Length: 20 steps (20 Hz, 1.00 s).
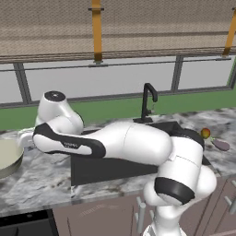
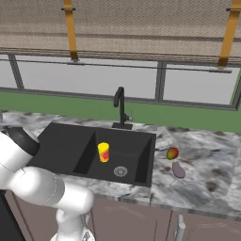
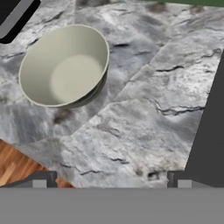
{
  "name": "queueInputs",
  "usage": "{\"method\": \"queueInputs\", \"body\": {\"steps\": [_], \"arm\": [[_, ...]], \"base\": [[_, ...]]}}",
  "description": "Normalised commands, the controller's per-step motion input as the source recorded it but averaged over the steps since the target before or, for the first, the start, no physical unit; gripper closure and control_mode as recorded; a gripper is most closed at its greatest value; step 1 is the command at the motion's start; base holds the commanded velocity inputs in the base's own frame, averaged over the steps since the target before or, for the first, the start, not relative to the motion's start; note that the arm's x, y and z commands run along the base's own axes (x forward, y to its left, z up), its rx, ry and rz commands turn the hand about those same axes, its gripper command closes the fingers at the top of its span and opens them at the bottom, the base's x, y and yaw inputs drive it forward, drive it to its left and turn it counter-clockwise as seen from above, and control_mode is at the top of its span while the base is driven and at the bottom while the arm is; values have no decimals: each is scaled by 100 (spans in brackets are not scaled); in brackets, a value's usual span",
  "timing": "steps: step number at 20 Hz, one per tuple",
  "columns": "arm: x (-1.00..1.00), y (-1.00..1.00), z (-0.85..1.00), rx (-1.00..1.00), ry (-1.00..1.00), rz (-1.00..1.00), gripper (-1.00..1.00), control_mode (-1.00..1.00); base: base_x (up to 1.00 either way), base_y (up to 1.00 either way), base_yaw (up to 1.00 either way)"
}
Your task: Remove the mango and eggplant from the sink. Then move the bowl and cup from the counter to the sink for washing.
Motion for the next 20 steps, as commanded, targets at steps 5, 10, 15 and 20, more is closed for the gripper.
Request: {"method": "queueInputs", "body": {"steps": [5, 10, 15, 20], "arm": [[8, 18, -23, 0, 0, 0, -100, -100], [15, 8, -19, 1, 0, 0, -100, -100], [16, 11, -16, 1, 0, 0, -100, -100], [14, 28, -15, 0, 0, 0, -100, -100]], "base": [[0, 0, 0], [0, 0, 0], [0, 0, 0], [0, 0, 0]]}}
